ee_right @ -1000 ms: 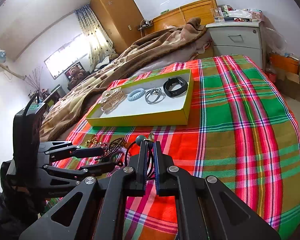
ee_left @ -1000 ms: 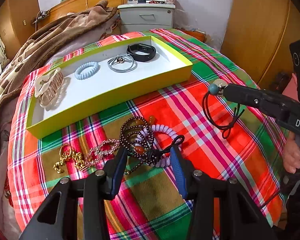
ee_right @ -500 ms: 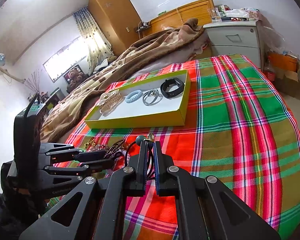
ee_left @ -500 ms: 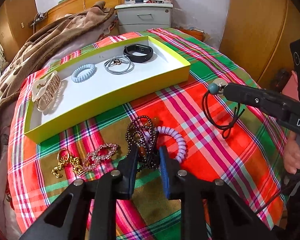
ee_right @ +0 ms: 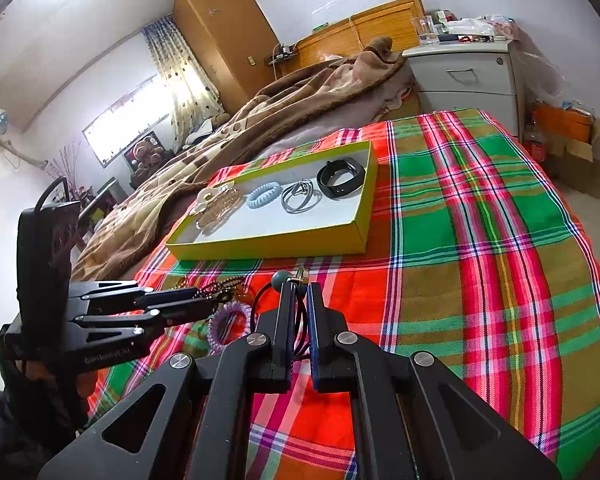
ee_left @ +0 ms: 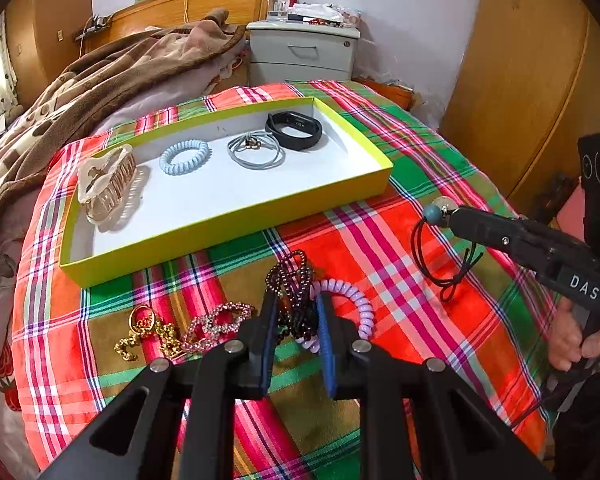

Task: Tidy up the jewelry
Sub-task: 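Carry the beaded bracelet in the left gripper into the box while the right carries the cord tie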

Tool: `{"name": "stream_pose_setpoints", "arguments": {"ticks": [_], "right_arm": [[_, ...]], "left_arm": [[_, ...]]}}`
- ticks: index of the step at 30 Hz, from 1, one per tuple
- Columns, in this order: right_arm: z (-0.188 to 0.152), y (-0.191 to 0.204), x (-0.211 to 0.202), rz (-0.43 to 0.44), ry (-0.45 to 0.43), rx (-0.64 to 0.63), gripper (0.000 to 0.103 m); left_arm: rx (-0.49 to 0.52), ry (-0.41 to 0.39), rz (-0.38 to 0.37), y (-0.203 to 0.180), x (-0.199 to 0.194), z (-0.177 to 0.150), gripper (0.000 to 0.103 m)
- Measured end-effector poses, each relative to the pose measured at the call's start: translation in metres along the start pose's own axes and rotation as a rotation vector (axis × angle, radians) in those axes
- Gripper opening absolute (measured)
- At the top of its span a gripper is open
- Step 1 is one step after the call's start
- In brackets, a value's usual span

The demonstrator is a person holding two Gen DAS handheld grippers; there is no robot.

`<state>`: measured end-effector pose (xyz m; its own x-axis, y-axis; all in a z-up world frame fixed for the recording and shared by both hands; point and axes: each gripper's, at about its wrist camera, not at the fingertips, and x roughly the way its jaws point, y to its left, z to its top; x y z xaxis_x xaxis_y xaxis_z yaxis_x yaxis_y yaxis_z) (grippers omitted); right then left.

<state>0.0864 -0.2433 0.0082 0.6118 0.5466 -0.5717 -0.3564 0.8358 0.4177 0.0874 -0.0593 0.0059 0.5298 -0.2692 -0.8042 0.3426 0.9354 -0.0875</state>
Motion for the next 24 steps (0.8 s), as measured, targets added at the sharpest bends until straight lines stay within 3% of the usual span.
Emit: {"name": "stream_pose_setpoints", "arguments": {"ticks": [17, 24], "right_arm": [[0.027, 0.012, -0.006, -0.017, -0.046, -0.007, 0.006], [0.053, 0.024, -0.001, -0.03, -0.072, -0.026, 0.006]], "left_arm": [[-0.065, -0.095, -0.061, 0.022, -0.028, 0.029, 0.02], [-0.089, -0.138, -0.072, 0.039, -0.037, 0.057, 0.02]]}}
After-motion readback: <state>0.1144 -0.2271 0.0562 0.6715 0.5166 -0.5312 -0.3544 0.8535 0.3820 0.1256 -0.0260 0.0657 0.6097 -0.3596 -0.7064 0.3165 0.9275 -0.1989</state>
